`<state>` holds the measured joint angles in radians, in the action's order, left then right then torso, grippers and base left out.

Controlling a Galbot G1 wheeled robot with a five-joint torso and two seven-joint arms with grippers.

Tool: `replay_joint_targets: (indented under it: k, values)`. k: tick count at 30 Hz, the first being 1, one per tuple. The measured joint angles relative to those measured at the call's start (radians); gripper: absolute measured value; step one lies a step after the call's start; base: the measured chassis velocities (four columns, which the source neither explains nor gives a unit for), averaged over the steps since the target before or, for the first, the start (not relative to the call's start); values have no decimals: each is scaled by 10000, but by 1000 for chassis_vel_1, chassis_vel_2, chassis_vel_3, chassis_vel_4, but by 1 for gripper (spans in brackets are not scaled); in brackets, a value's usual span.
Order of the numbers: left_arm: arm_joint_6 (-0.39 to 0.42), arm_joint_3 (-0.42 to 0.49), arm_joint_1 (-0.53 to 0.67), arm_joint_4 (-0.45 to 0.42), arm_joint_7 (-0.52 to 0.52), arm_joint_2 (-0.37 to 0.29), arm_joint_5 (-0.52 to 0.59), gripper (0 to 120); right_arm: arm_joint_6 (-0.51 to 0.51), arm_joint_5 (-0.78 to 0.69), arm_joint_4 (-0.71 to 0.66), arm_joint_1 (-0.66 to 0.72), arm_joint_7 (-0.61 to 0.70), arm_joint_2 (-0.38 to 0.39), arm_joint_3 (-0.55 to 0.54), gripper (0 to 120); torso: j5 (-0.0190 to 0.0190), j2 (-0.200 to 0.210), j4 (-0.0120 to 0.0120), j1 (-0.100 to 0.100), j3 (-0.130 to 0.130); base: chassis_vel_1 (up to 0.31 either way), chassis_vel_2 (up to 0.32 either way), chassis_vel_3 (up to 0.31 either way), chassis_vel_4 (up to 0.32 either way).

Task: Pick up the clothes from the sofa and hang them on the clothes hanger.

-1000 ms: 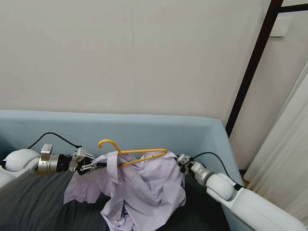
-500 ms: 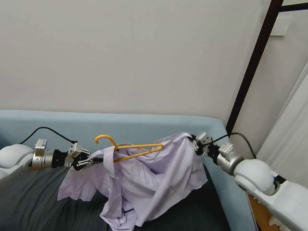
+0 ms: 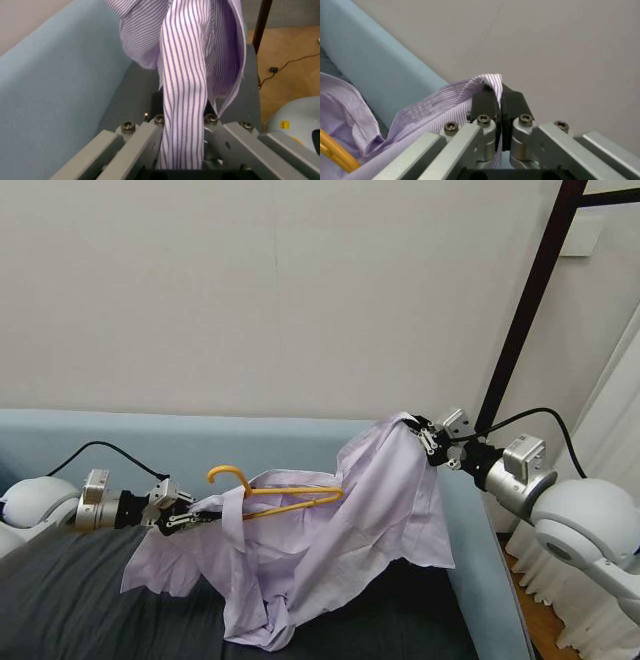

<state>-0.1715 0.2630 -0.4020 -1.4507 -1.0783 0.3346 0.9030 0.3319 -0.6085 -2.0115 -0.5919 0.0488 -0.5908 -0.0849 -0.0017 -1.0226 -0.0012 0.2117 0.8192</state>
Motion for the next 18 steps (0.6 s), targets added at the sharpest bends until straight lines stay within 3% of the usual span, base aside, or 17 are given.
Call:
replay_joint_targets:
  k: [4,14,18]
  values:
    - [101,107,126,-58,42,-10,-154,1,203,-552,-609,116,132,390,546,0,17,1,-4,0,3,0,0,0,0]
    - [245,240,246,-186,233,62,-580,1,313,-1391,-1280,642,253,1113,819,0,7,2,-1,1,4,0,0,0,0]
    - [322,682,711,-299,325,169,-841,1,350,-1706,-1523,887,314,1317,900,0,10,2,0,1,4,0,0,0,0]
